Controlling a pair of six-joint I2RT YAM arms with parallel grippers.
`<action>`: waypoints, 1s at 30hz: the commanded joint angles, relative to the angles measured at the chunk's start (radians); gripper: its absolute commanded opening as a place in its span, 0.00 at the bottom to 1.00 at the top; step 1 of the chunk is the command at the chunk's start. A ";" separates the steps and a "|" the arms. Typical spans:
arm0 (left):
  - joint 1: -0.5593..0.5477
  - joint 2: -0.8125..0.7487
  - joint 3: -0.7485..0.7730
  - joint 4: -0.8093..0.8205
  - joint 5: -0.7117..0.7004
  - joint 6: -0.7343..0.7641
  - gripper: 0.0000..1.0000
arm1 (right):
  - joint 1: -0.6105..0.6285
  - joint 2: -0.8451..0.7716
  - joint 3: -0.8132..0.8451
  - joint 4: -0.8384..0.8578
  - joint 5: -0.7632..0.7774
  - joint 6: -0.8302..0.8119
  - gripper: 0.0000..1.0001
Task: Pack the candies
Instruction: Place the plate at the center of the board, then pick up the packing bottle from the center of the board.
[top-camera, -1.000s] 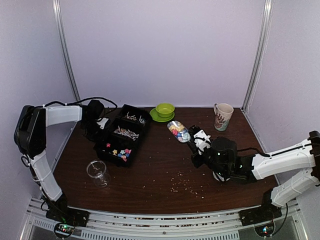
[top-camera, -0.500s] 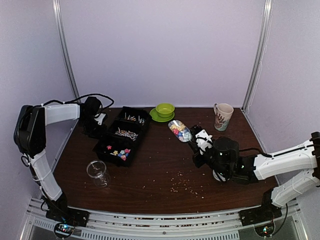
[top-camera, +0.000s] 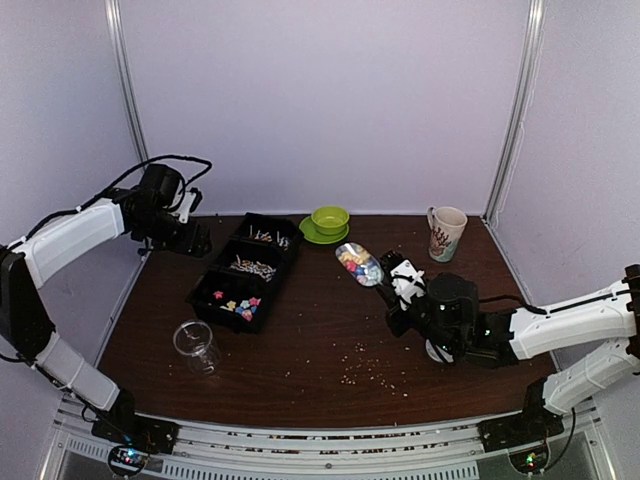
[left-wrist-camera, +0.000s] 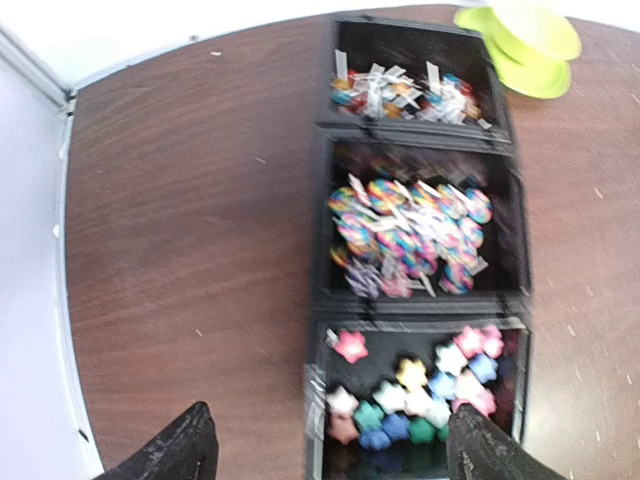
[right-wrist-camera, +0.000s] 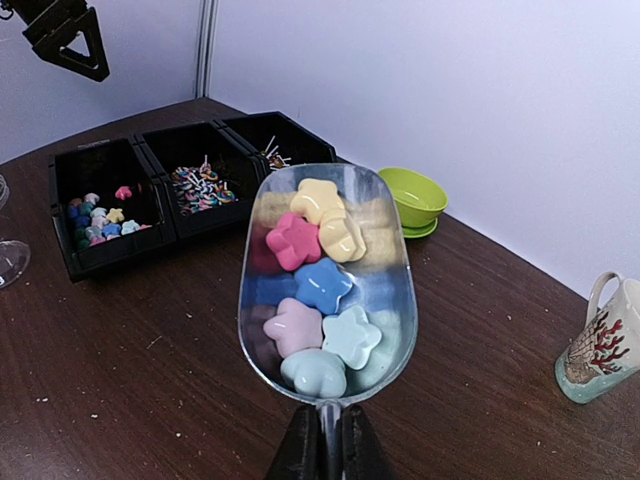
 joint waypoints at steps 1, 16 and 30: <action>-0.047 -0.063 -0.075 -0.098 -0.029 0.004 0.78 | -0.002 -0.032 0.038 -0.008 -0.008 -0.009 0.00; -0.147 -0.269 -0.207 -0.312 -0.017 -0.038 0.69 | -0.002 -0.040 0.028 -0.001 -0.005 -0.010 0.00; -0.191 -0.227 -0.230 -0.435 -0.005 -0.094 0.63 | -0.002 -0.065 0.015 0.005 -0.017 -0.005 0.00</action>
